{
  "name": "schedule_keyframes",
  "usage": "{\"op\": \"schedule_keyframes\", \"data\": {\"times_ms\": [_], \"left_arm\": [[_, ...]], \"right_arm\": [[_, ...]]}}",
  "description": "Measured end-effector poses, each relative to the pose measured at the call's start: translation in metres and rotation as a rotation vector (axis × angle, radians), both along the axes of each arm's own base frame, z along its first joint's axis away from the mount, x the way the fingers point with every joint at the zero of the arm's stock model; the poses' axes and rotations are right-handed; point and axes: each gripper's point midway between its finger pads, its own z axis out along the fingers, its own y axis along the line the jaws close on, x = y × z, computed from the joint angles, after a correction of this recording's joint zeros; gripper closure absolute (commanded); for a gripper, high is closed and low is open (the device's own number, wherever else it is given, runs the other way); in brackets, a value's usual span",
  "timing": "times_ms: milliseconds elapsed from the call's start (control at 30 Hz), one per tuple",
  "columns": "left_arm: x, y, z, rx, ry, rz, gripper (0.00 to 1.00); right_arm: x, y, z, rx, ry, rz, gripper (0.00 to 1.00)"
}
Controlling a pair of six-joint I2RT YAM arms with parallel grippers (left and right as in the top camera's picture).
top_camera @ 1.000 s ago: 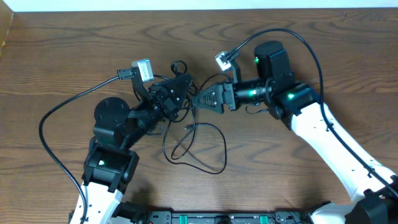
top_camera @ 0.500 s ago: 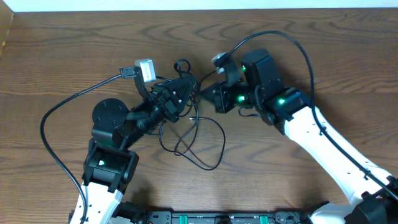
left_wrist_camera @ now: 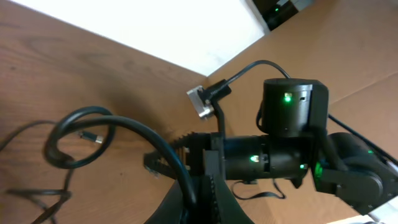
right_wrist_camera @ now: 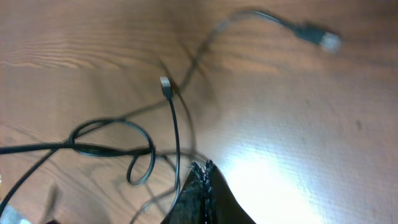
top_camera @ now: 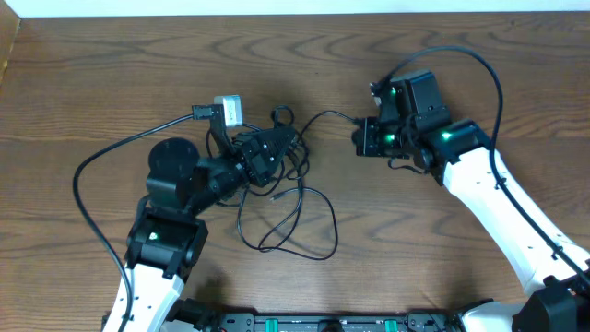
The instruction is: Untangle cables
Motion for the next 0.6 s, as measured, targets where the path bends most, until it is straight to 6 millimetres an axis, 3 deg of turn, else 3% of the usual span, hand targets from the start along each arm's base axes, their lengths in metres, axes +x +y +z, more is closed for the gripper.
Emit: {"op": "schedule_keyframes", "data": {"times_ms": [267, 600], "left_arm": [[0.012, -0.003, -0.023, 0.02, 0.07, 0.0, 0.92], [0.029, 0.0, -0.014, -0.048, 0.081, 0.066, 0.92]], "right_arm": [[-0.019, -0.026, -0.017, -0.035, 0.155, -0.071, 0.99], [-0.054, -0.017, -0.02, 0.03, 0.317, -0.018, 0.99]]}}
